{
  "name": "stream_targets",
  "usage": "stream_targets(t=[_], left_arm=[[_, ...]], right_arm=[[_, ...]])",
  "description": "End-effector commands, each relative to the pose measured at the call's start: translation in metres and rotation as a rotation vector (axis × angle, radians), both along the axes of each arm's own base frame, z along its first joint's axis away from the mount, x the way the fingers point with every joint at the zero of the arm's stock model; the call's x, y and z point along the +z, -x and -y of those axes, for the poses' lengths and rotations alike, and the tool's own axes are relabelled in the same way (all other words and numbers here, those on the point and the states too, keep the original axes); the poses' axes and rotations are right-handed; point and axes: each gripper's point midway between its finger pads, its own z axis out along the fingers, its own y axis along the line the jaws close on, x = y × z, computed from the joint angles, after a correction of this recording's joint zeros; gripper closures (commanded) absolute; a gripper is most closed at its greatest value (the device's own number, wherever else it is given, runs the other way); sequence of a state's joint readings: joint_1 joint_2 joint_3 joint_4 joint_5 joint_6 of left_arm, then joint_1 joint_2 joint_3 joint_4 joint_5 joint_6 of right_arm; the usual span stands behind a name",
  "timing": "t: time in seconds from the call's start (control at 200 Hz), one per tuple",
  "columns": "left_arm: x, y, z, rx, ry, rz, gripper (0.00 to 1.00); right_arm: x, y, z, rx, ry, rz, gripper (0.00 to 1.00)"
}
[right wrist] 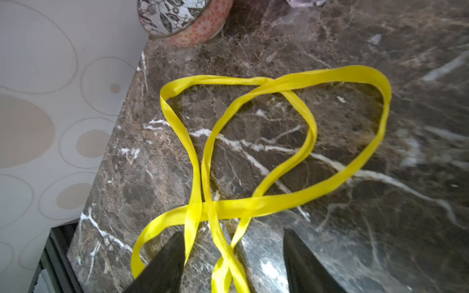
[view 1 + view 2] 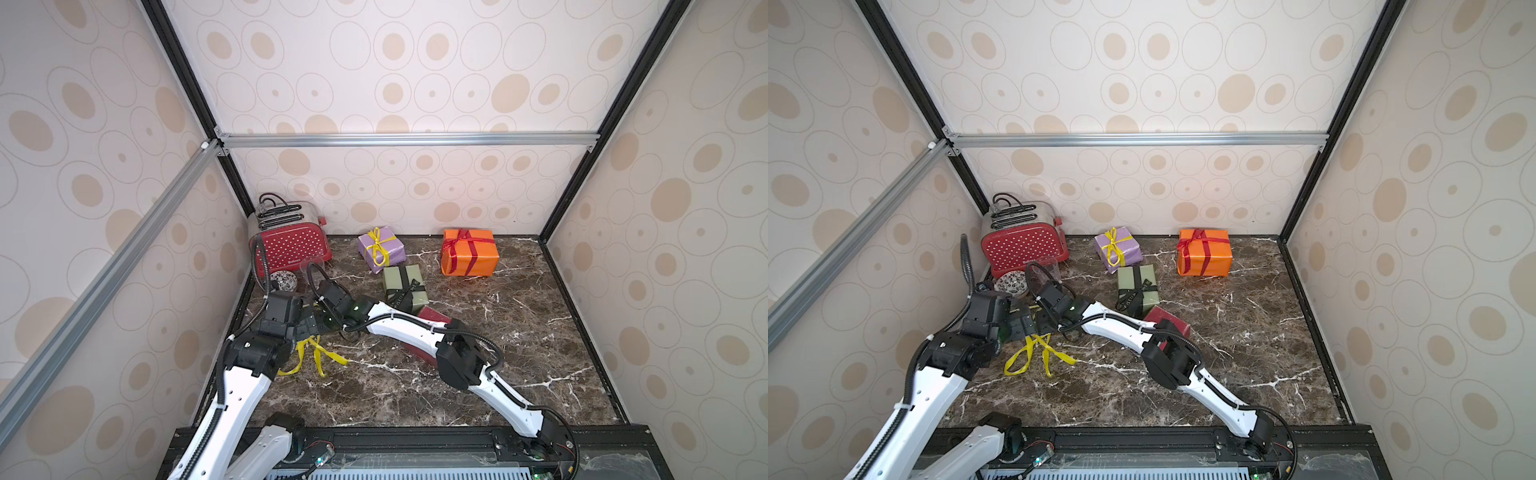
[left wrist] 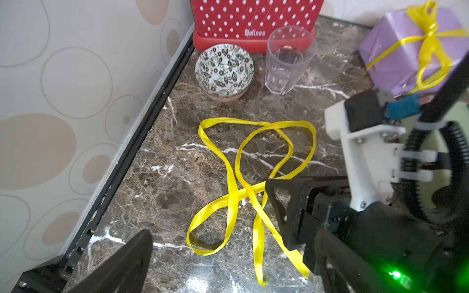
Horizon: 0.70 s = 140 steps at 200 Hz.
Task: Untie the ribbon bows on the gift boxes
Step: Place the ribbon at the center of the board.
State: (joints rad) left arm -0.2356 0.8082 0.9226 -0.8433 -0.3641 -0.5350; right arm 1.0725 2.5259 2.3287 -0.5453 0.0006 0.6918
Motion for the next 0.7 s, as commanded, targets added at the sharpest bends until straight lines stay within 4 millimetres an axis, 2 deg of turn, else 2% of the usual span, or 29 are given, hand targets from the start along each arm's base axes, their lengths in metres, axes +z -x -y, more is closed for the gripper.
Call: stream_targets(t=[0.0, 0.08, 0.135, 0.2, 0.28, 0.33, 0.436, 0.551, 0.696], left_arm=[[0.024, 0.001, -0.001, 0.008, 0.038, 0.128, 0.01], [0.03, 0.004, 0.004, -0.018, 0.068, 0.178, 0.01], [0.032, 0.003, 0.01, -0.049, 0.098, 0.196, 0.01], [0.031, 0.001, 0.019, -0.088, 0.13, 0.198, 0.01], [0.029, -0.002, 0.028, -0.123, 0.162, 0.19, 0.01], [0.028, -0.004, 0.033, -0.146, 0.181, 0.181, 0.01], [0.025, -0.005, 0.041, -0.178, 0.206, 0.173, 0.01], [0.025, -0.005, 0.046, -0.199, 0.224, 0.176, 0.01], [0.025, -0.005, 0.05, -0.218, 0.237, 0.168, 0.01]], right_arm=[[0.061, 0.002, 0.039, -0.027, 0.062, 0.116, 0.37], [0.083, -0.002, 0.077, -0.108, 0.109, 0.205, 0.37], [0.085, 0.001, 0.101, -0.121, 0.161, 0.221, 0.36], [0.075, 0.008, 0.124, -0.121, 0.256, 0.21, 0.36], [0.057, 0.017, 0.149, -0.134, 0.379, 0.154, 0.43], [0.046, 0.024, 0.159, -0.133, 0.43, 0.123, 0.49], [0.017, 0.039, 0.167, -0.119, 0.493, 0.087, 0.5], [-0.013, 0.039, 0.179, -0.159, 0.573, 0.068, 0.49], [-0.03, 0.037, 0.196, -0.194, 0.668, 0.056, 0.46]])
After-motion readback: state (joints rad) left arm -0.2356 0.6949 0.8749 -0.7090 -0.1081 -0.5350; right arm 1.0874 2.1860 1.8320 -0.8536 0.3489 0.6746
